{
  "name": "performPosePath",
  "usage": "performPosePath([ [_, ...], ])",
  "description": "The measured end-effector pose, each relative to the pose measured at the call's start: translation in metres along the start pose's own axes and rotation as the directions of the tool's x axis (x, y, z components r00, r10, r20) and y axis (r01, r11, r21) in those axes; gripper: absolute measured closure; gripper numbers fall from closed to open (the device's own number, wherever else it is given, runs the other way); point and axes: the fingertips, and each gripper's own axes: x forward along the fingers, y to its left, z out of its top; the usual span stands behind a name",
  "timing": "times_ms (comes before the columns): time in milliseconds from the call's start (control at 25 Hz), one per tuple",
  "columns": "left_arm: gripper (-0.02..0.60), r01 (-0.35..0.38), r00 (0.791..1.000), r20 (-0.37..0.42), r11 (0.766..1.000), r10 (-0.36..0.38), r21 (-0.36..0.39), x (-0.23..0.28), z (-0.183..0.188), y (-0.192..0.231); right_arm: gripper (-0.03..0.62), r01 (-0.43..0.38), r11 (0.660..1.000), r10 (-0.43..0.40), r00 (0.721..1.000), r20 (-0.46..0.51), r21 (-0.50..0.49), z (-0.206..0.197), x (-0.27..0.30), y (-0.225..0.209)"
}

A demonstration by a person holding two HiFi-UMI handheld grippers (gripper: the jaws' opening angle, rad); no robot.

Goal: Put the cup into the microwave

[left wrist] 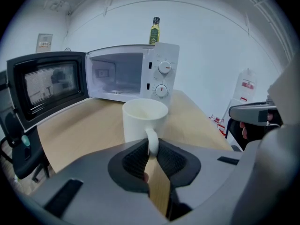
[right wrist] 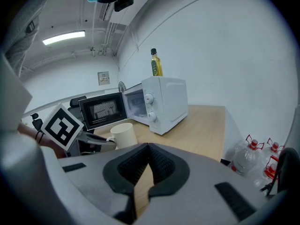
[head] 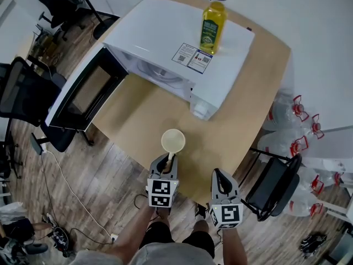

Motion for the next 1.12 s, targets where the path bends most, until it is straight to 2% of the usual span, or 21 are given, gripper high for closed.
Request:
performPosePath([
  [480, 0.522, 0.003, 0.999, 0.054, 0.997, -0.007, 0.076, -0.002, 0.015, 0.004, 0.576, 0.007, 1.0, -0.007, 1.0, 0.0, 0.001, -0.002, 0.0, 0.005],
  [880, 0.522, -0.033, 0.994, 0.104, 0.995, 0.023, 0.095, -0.01, 0.032, 0.018, 0.576, 0.009, 1.0, -0.009, 1.0, 0.0, 0.0, 0.001, -0.001, 0.011],
  [1120, 0.522, -0.037, 0.99, 0.137, 0.994, 0.023, 0.103, -0.022, 0.051, 0.024, 0.576, 0.006, 1.0, -0.005, 1.0, 0.023, -0.012, 0.015, -0.001, 0.017],
])
